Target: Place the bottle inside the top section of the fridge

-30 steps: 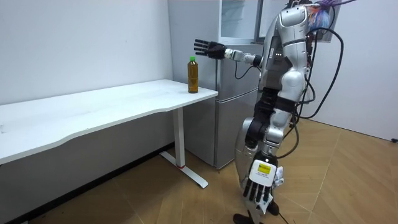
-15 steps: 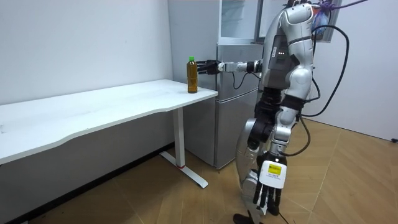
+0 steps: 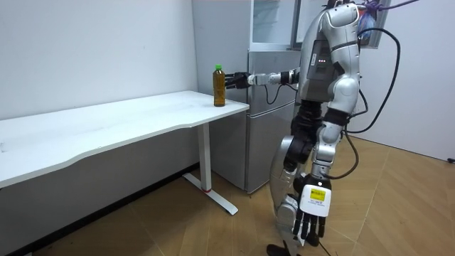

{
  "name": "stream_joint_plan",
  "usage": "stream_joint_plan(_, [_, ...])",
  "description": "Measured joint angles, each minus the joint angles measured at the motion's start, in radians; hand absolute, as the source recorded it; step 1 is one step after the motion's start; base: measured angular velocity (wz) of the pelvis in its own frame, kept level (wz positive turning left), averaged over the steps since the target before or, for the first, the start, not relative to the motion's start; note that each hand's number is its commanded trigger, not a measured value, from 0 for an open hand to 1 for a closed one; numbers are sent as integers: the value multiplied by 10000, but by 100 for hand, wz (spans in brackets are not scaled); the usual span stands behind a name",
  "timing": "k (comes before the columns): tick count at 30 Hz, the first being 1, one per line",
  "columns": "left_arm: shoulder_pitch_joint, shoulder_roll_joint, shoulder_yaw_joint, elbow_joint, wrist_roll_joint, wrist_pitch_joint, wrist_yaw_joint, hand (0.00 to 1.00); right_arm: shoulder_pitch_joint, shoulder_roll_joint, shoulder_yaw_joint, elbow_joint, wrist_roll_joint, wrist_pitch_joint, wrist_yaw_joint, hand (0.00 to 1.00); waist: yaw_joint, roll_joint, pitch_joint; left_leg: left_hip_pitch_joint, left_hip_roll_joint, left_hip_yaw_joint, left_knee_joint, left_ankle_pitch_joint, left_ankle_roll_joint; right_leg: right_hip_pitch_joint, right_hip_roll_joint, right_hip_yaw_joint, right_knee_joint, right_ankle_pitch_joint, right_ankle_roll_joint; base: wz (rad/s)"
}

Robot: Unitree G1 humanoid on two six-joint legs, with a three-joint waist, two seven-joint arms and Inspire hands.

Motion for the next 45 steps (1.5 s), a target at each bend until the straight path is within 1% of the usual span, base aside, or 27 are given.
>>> stream_joint_plan(4, [4, -6, 4, -43, -15, -40, 0, 0, 13, -7, 113, -1, 6, -64, 224, 0, -49, 28, -21, -11, -4, 39, 0, 0, 1, -6, -1, -14, -6, 4, 7, 0])
stream_joint_plan(8, [24, -34, -15, -71, -24, -81, 0, 0, 81, -19, 114, -1, 27, -78, 513, 0, -80, 89, -118, 30, -18, 47, 2, 5, 8, 31, -13, -14, 7, 5, 9, 0])
stream_joint_plan(10, [61, -30, -23, -73, -84, -200, 0, 0, 121, -23, 144, 0, 48, -101, 544, 0, -85, 114, -106, 88, -22, 24, 0, 6, 10, 98, -16, -17, 3, 6, 12, 0])
stream_joint_plan(11, [110, -31, -32, -73, -98, -277, 3, 0, 195, -29, 181, 0, 49, -132, 547, 0, -93, 129, -86, 166, -23, 35, -6, 3, 12, 174, -19, -22, 1, 7, 17, 0])
stream_joint_plan(13, [169, -32, -107, -74, -96, -295, 3, 0, 337, -28, 225, 0, 50, -225, 563, 0, -84, 127, -84, 185, -28, 31, -8, -1, 18, 200, -23, 10, 4, -3, 35, 0])
stream_joint_plan(14, [204, -34, -198, -74, -95, -296, -2, 0, 413, -27, 269, 0, 49, -251, 580, 0, -82, 126, -67, 175, -28, 29, -5, -1, 18, 189, -19, 65, 3, -4, 36, 0])
stream_joint_plan(17, [276, -42, -209, -73, -97, -299, -25, 0, 628, -27, 356, 0, 50, -254, 685, 0, -73, 115, -59, 166, -28, 12, 12, -1, 19, 185, -17, 80, 13, -4, 36, 0])
stream_joint_plan(23, [355, -40, -229, -75, -99, -338, -55, 0, 657, -29, 576, 0, 51, -279, 756, 0, -104, 81, -36, 116, -32, 5, 80, -4, 25, 184, -16, 69, 15, -5, 37, 0])
stream_joint_plan(26, [352, -46, -406, -83, -98, -343, -58, 0, 658, -29, 608, -1, 54, -299, 872, 0, -130, 86, -28, 89, -40, 10, 103, -9, 34, 171, -18, 71, 14, 1, 48, 0])
stream_joint_plan(30, [353, -48, -407, -78, -99, -415, -41, 0, 690, -29, 608, -1, 54, -340, 981, 0, -140, 83, -28, 89, -41, 15, 101, -9, 34, 172, -16, 69, 14, 3, 50, 0])
stream_joint_plan(32, [358, -48, -407, -78, -101, -449, -13, 0, 812, -29, 608, -1, 57, -445, 1020, 0, -153, 92, -31, 91, -41, 24, 100, -9, 34, 177, -15, 66, 13, 3, 50, 0])
stream_joint_plan(39, [383, -49, -424, -79, -105, -459, 37, 0, 1251, -28, 610, -3, 55, -446, 1296, 0, -296, 120, -39, 94, -35, 37, 86, -7, 34, 177, -14, 70, 12, 2, 52, 0])
stream_joint_plan(45, [386, -69, -697, -71, -102, -482, 27, 0, 1250, -27, 611, -39, 140, -522, 1429, 0, -326, 85, -43, 135, -35, 23, 67, -2, 36, 201, -13, 85, 12, 2, 52, 0])
